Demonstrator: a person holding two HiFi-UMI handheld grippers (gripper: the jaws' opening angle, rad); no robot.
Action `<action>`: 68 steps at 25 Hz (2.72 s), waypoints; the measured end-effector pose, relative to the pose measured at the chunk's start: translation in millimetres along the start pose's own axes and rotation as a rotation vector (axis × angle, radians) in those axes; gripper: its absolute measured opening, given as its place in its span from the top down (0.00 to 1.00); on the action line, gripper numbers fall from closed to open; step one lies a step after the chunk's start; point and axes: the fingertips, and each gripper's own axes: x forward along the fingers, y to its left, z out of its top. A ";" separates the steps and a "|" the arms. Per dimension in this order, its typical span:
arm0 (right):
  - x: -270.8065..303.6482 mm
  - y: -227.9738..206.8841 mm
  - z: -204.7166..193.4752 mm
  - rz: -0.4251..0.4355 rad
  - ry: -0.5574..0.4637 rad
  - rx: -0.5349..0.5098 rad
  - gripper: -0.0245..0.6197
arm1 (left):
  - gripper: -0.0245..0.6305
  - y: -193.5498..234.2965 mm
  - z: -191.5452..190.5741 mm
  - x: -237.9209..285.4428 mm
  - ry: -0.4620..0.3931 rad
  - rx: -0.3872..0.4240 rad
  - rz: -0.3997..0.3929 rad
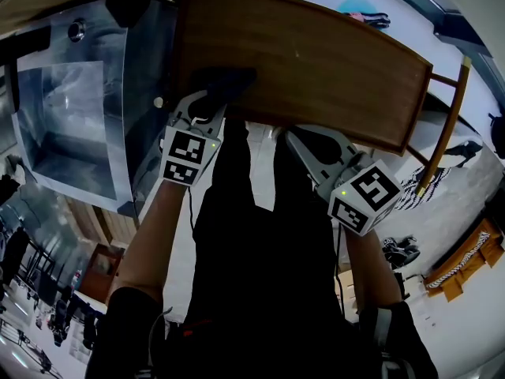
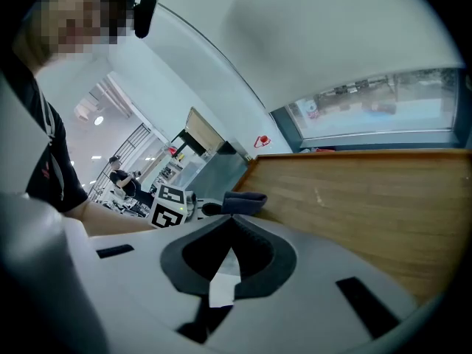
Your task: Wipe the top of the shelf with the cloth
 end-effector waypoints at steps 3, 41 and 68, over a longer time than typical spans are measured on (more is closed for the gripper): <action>-9.4 -6.4 -3.0 -0.008 -0.011 0.012 0.95 | 0.88 -8.6 2.1 8.0 0.011 0.012 -0.011; -131.0 -82.3 -32.5 -0.113 -0.153 0.126 0.95 | 0.88 -139.9 44.0 90.9 0.136 0.176 -0.203; -220.7 -144.1 -54.1 -0.200 -0.254 0.219 0.95 | 0.88 -279.5 89.7 164.3 0.200 0.262 -0.418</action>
